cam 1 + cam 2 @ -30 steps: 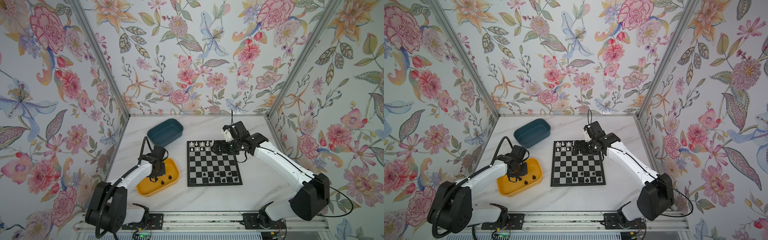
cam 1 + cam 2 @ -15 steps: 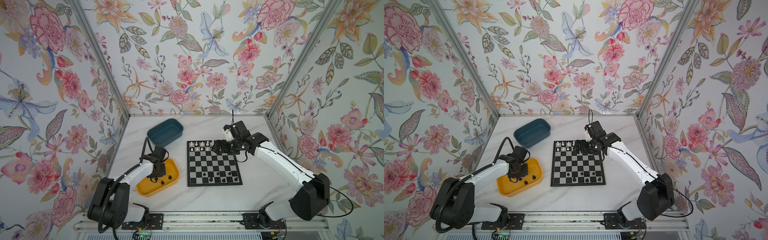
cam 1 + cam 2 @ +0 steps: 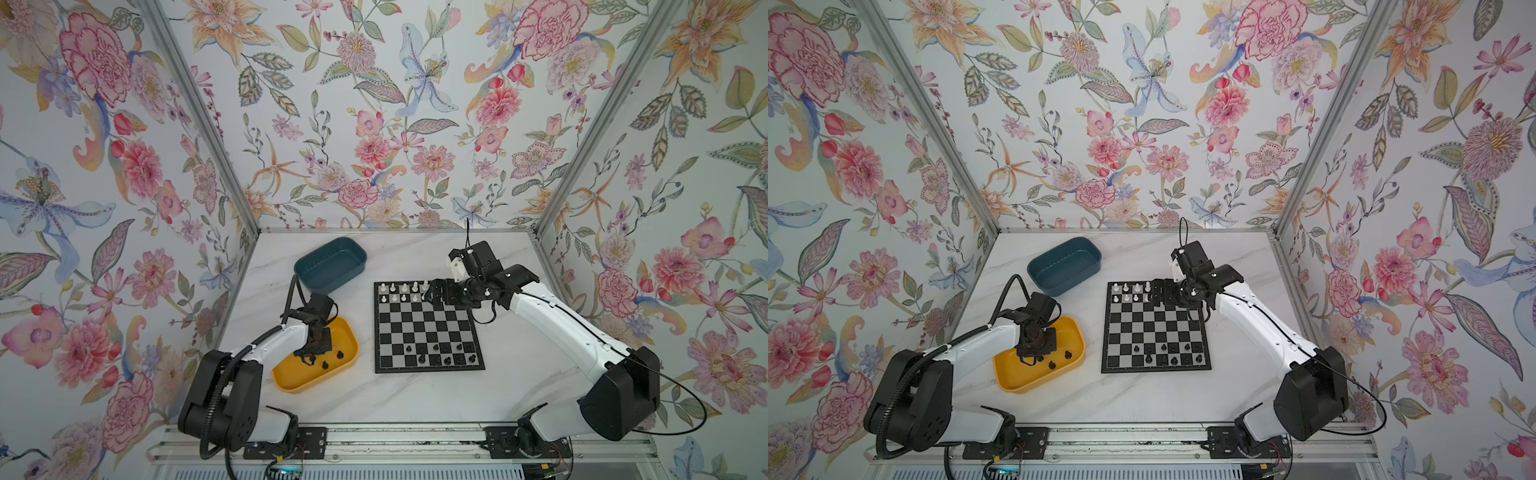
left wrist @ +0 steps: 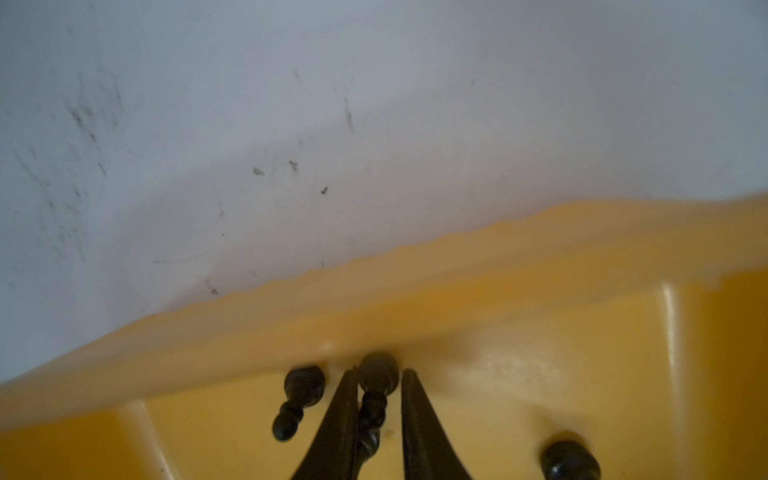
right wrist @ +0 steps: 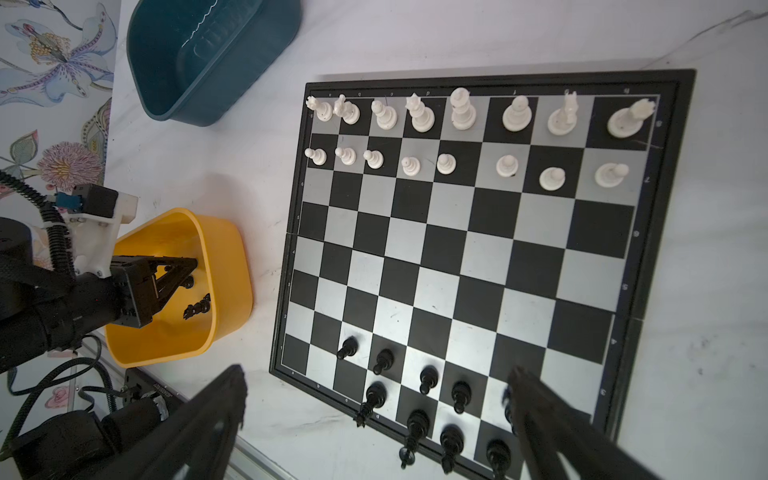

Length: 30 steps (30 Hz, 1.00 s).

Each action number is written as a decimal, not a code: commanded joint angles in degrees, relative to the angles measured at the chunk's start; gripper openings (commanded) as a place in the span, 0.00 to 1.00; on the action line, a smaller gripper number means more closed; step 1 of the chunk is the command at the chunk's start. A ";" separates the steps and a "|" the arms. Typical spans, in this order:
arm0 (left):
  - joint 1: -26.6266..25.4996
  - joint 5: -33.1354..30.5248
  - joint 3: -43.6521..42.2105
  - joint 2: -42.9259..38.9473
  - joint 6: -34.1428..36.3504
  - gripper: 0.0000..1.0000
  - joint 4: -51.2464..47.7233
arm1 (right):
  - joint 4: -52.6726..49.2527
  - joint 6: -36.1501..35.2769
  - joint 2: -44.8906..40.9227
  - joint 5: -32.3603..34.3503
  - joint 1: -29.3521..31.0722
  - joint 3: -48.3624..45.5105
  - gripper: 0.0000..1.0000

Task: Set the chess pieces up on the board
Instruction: 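Lower the left gripper into the yellow tub and close on a black pawn, then lift the black pawn and carry it with the left gripper to the board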

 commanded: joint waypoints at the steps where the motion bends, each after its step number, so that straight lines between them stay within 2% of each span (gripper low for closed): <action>1: 0.76 -0.48 0.50 0.66 0.81 0.21 -0.26 | -0.36 -0.63 0.54 0.01 -0.35 -0.13 0.99; 14: 0.84 -0.71 3.04 2.37 1.90 0.07 -1.41 | -0.38 -0.60 1.33 -0.14 -0.33 0.69 0.99; 27: 0.50 2.70 11.48 0.63 2.34 0.05 -5.93 | -0.39 -0.51 0.50 -0.18 -0.38 0.07 0.99; 30: -1.11 2.93 13.76 0.26 1.66 0.06 -7.02 | -0.39 -0.54 -0.48 -0.10 -0.34 -0.78 0.99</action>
